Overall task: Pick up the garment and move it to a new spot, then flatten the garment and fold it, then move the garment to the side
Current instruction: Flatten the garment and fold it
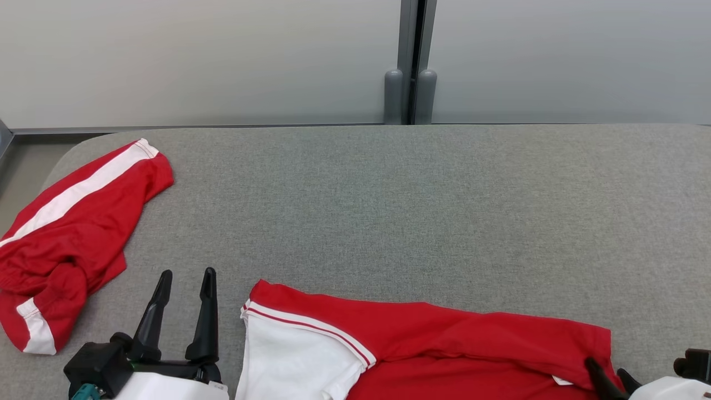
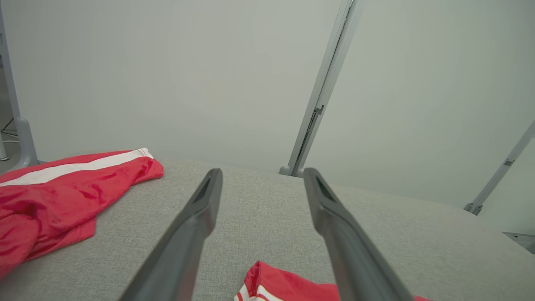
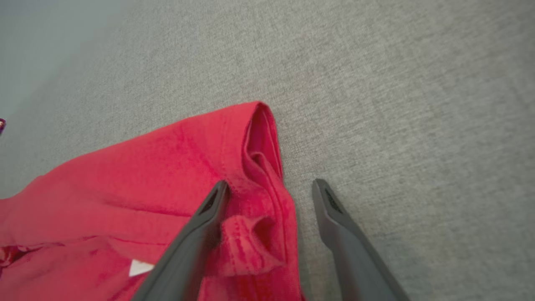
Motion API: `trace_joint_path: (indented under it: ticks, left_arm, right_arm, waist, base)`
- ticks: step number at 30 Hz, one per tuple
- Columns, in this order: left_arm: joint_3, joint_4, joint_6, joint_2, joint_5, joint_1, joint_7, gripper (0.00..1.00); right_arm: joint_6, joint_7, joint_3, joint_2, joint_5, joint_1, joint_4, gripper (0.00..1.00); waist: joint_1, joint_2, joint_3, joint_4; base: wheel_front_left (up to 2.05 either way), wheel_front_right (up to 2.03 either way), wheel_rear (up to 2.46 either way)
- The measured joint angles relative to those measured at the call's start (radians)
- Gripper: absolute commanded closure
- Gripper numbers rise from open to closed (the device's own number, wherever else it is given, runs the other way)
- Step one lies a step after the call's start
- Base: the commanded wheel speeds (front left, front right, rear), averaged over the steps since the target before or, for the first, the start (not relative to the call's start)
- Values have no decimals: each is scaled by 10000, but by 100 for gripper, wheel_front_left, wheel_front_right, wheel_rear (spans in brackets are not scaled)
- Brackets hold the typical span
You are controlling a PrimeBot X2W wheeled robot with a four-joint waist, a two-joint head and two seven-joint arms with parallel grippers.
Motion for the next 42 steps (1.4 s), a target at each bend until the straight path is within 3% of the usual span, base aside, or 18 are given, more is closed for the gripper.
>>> trace_joint_path:
  ticks: [6, 7, 8, 9, 20, 28, 32, 36, 42]
  left_arm:
    - [63, 132, -157, -71, 136, -111, 0, 0]
    - [63, 132, -157, -71, 136, -111, 0, 0]
    - [65, 142, -180, -86, 178, -115, 0, 0]
    - [65, 146, -182, -100, 190, -121, 0, 0]
    - [188, 176, -186, -255, 270, -121, 0, 0]
    - [161, 188, -274, -355, 353, -150, 0, 0]
    - [128, 270, -316, -366, 359, -221, 0, 0]
    - [119, 313, -316, -357, 359, -234, 0, 0]
    - [113, 493, -314, -368, 339, -187, 0, 0]
  right_arm:
    - [-8, 543, 150, 146, 416, -286, 228, 0]
    - [-8, 543, 150, 146, 416, -286, 228, 17]
    - [-10, 589, 196, 140, 500, -292, 207, 62]
    - [-15, 627, 232, 138, 583, -294, 188, 100]
    - [-4, 1672, 558, -19, 1198, -675, -821, 100]
    - [-2, 1833, -903, -1266, 453, -1458, -972, 100]
    - [-2, 1797, -1664, -1519, 6, -1549, -1152, 100]
    - [-4, 2069, -1967, -1373, 90, -1542, -1950, 100]
    - [-4, 2592, -1588, -686, 692, -988, -3818, 100]
  waist:
    - [0, 0, 90, 93]
    - [0, 0, 90, 93]
    - [0, 0, 95, 113]
    - [0, 0, 96, 130]
    - [0, 0, 79, 17]
    - [0, 0, 128, -45]
    - [0, 0, 83, 52]
    - [0, 0, 11, 146]
    - [-1, 0, -250, 270]
  base:
    - [0, 0, 0]
    - [0, 0, 0]
    - [0, 0, 0]
    - [0, 0, 0]
    - [0, 0, 0]
    - [0, 0, 0]
    - [0, 0, 0]
    - [0, 0, 0]
    - [0, 0, 0]
